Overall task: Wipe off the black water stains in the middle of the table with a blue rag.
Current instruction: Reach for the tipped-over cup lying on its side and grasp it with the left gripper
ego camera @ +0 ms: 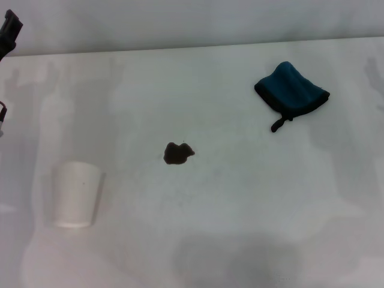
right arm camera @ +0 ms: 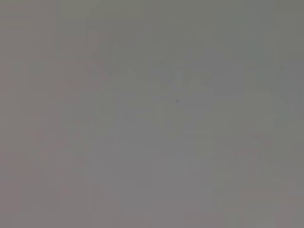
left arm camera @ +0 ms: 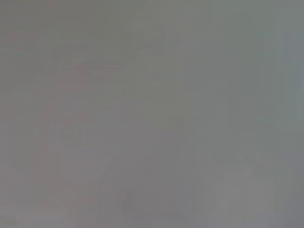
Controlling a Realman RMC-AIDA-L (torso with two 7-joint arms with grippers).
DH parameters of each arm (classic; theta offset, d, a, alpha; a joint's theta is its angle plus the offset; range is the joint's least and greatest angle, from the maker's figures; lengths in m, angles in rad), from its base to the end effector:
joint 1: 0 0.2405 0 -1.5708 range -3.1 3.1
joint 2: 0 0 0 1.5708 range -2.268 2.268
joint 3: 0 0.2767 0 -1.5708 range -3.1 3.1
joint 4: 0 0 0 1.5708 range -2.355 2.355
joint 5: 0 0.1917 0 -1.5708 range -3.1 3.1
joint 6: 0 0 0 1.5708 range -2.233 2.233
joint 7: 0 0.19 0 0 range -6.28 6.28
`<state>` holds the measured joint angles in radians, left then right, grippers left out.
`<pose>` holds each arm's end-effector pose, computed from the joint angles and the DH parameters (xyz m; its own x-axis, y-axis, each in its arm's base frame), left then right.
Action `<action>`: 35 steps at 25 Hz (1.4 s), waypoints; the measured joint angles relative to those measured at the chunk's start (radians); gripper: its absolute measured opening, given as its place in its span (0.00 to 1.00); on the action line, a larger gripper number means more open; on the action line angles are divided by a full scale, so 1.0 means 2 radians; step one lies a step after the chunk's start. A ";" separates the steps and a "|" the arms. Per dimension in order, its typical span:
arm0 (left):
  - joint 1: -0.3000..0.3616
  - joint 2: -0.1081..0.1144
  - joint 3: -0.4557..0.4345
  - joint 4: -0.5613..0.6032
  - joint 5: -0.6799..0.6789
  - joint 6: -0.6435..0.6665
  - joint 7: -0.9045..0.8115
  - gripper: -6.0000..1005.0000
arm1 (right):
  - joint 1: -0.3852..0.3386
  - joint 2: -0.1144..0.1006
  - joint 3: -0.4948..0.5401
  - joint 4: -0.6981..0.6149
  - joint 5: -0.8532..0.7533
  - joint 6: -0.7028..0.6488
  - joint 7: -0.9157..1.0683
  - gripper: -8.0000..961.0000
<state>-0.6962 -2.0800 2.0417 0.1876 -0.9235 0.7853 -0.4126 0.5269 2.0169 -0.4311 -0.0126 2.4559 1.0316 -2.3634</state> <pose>-0.2903 0.4691 -0.0154 0.3650 0.0839 0.9272 0.9306 -0.0031 -0.3661 0.3935 0.4002 0.0645 0.2000 0.0961 -0.9751 -0.9687 0.1689 -0.1821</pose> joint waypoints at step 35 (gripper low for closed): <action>-0.024 0.136 0.005 0.038 0.347 0.019 -0.513 0.87 | 0.003 0.000 -0.050 -0.017 0.000 0.034 -0.196 0.91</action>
<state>-0.7442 -1.8074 2.0526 0.2632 -0.2285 0.8230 -1.4380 0.5336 2.0172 -0.5310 -0.0467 2.4559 1.0990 -2.7563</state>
